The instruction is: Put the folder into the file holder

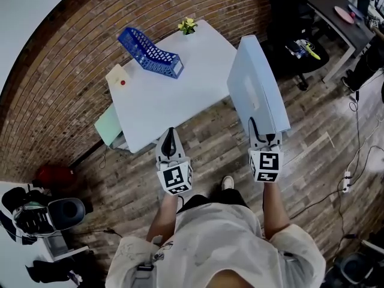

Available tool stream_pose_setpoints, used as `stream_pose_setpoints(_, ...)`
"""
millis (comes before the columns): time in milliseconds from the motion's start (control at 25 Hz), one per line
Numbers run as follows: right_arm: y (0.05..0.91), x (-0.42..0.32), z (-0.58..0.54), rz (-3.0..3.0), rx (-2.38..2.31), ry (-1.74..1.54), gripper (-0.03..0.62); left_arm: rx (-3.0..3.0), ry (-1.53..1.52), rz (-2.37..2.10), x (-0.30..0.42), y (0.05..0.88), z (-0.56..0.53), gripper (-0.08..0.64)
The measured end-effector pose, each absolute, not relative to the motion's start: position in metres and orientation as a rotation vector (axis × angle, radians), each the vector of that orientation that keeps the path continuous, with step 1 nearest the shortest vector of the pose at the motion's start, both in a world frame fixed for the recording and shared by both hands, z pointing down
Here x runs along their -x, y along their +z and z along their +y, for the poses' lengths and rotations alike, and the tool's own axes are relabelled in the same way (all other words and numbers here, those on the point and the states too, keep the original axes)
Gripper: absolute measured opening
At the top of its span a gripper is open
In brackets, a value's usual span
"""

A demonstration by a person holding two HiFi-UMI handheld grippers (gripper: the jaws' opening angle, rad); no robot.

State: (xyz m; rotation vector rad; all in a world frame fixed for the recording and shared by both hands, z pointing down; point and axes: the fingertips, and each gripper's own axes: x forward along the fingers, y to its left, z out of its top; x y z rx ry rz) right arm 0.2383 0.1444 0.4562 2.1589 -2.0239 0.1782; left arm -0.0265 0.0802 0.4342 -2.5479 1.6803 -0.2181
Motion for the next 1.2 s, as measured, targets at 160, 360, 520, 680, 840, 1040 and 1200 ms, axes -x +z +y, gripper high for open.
stream_pose_setpoints(160,0.459,-0.248,0.132,-2.025,-2.153,0.179,0.158,2.548,-0.200,1.691,0.016,0.435,0.067,0.008)
stream_pose_setpoints(360,0.460,-0.250,0.104,-2.038,-2.133,0.161,0.158,2.544,-0.183,1.721,0.017,0.439,0.044,0.008)
stream_pose_setpoints(520,0.459,-0.250,0.076,-2.055,-2.117,0.134,0.158,2.546,-0.183,1.757,0.020,0.449,0.019,0.008)
stream_pose_setpoints(680,0.457,-0.249,0.035,-2.064,-2.081,0.098,0.158,2.545,-0.169,1.796,0.022,0.457,-0.015,0.008)
stream_pose_setpoints(840,0.455,-0.240,-0.019,-2.102,-2.021,0.063,0.158,2.529,-0.160,1.844,0.025,0.463,-0.059,0.008)
stream_pose_setpoints(1040,0.447,-0.230,-0.088,-2.154,-1.974,0.030,0.156,2.496,-0.146,1.903,0.036,0.461,-0.113,0.008)
stream_pose_setpoints(1200,0.442,-0.216,-0.137,-2.185,-1.931,0.016,0.156,2.462,-0.135,1.978,0.056,0.462,-0.152,0.008)
